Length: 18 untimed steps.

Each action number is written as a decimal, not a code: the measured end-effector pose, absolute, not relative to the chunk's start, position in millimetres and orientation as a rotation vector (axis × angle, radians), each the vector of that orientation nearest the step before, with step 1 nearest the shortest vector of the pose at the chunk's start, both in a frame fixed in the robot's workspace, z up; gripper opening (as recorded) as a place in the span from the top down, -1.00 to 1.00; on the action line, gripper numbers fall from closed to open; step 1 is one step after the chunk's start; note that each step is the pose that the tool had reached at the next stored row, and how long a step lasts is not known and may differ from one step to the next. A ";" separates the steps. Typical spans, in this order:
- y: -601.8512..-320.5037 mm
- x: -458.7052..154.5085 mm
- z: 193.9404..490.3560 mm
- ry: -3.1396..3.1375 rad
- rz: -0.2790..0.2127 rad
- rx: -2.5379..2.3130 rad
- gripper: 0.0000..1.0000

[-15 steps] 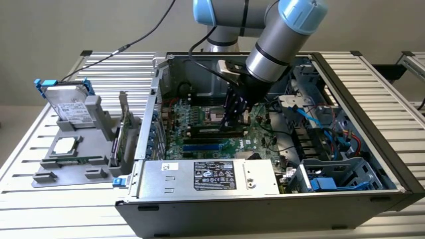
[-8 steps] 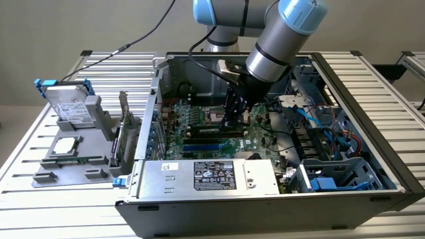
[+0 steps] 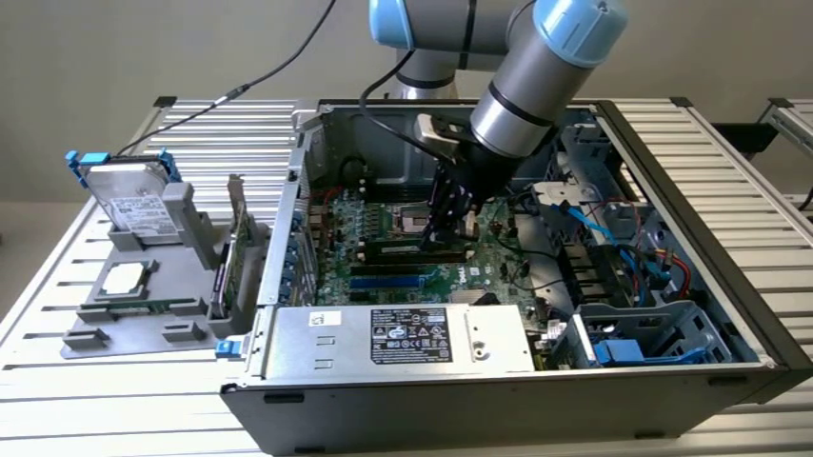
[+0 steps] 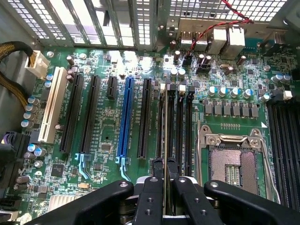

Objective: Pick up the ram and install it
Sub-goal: 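Insert the ram into the slot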

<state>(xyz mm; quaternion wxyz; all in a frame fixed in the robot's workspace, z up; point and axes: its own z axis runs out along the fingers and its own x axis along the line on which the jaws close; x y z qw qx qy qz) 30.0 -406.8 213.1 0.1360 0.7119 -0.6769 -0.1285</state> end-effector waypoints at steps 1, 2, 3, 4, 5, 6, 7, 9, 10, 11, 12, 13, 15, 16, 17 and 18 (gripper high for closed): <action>-406.9 30.0 213.1 -1.960 -0.372 2.061 0.73; -407.0 30.0 213.1 -1.960 -0.372 2.061 0.73; -407.1 30.0 213.1 -1.960 -0.372 2.061 0.73; -407.1 30.0 213.1 -1.960 -0.372 2.061 0.73; -407.1 30.0 213.2 -1.960 -0.372 2.062 0.73; -407.1 30.0 213.4 -1.960 -0.372 2.061 0.73; -407.1 30.0 213.6 -1.960 -0.372 2.061 0.73; -407.1 30.0 213.5 -1.960 -0.372 2.062 0.73; -407.1 30.0 213.6 -1.960 -0.372 2.061 0.73; -407.3 30.0 213.7 -1.960 -0.372 2.061 0.73; -407.3 30.0 213.7 -1.961 -0.372 2.061 0.73; -407.3 30.0 213.6 -1.961 -0.372 2.060 0.73; -407.4 30.0 213.6 -1.963 -0.373 2.059 0.73; -407.4 30.0 213.6 -1.964 -0.373 2.058 0.73; -407.4 30.0 213.6 -1.965 -0.373 2.058 0.73; -407.4 30.0 213.6 -1.965 -0.373 2.057 0.73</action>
